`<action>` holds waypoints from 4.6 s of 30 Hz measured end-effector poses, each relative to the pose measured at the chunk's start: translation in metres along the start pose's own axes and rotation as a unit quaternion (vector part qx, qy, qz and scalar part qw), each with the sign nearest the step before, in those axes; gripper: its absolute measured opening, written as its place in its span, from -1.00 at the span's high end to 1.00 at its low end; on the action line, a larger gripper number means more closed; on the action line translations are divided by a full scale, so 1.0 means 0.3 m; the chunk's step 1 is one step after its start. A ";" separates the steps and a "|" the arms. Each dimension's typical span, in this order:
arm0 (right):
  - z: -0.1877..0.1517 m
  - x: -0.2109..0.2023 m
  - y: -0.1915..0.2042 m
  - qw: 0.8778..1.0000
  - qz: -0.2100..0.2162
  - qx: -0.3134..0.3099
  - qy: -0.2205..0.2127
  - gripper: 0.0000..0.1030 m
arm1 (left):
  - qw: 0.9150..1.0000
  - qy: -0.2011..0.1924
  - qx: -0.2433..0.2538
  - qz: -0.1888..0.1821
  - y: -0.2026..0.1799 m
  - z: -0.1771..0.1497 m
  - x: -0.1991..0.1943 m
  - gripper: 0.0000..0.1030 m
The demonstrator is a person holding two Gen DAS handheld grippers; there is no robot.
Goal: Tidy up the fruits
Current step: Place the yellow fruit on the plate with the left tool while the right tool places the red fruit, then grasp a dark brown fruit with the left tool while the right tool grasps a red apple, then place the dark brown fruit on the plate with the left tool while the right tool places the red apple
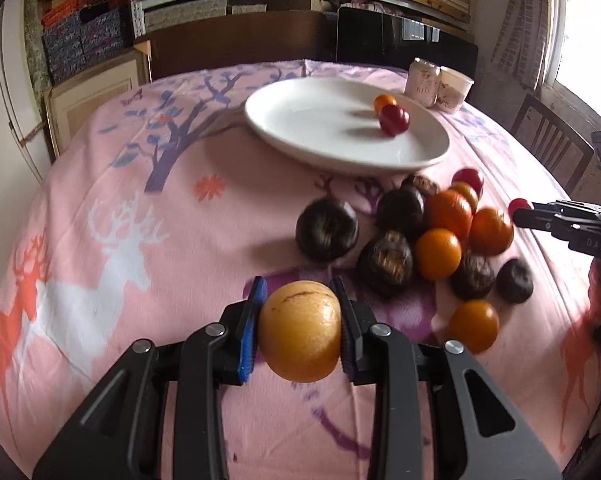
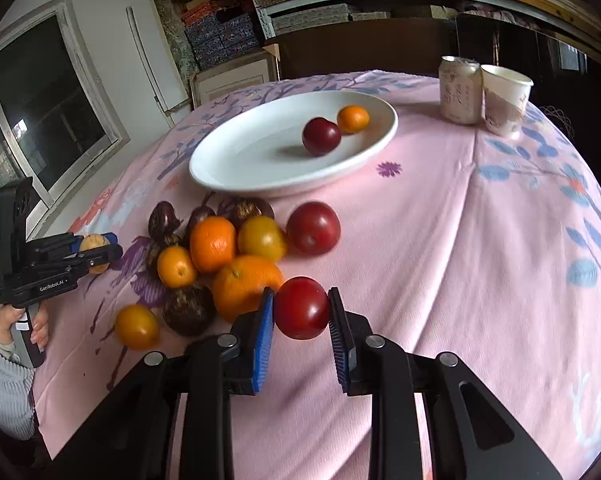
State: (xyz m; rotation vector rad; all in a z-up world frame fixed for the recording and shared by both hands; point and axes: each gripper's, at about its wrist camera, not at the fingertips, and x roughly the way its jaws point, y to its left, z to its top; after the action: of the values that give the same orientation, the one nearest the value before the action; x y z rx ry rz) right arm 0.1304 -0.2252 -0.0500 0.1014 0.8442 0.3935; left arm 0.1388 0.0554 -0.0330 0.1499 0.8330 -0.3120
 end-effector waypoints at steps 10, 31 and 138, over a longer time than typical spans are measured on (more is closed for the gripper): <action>0.335 0.197 0.026 1.000 -0.016 0.004 -0.024 0.47 | 0.999 -0.035 0.013 0.035 -0.111 0.359 0.250 0.33; 0.183 0.083 -0.063 0.996 -0.046 0.054 -0.060 -0.47 | 0.993 -0.066 -0.030 0.092 0.027 0.176 0.116 -0.87; 0.297 0.188 -0.030 0.994 0.009 0.083 -0.065 0.23 | 0.998 -0.061 -0.016 0.015 -0.027 0.385 0.269 -0.11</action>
State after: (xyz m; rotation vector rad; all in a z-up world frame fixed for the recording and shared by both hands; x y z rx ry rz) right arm 0.2331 -0.2063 -0.0329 0.2852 0.7462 0.3289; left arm 0.2682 0.0015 -0.0164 0.1119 0.7149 -0.2761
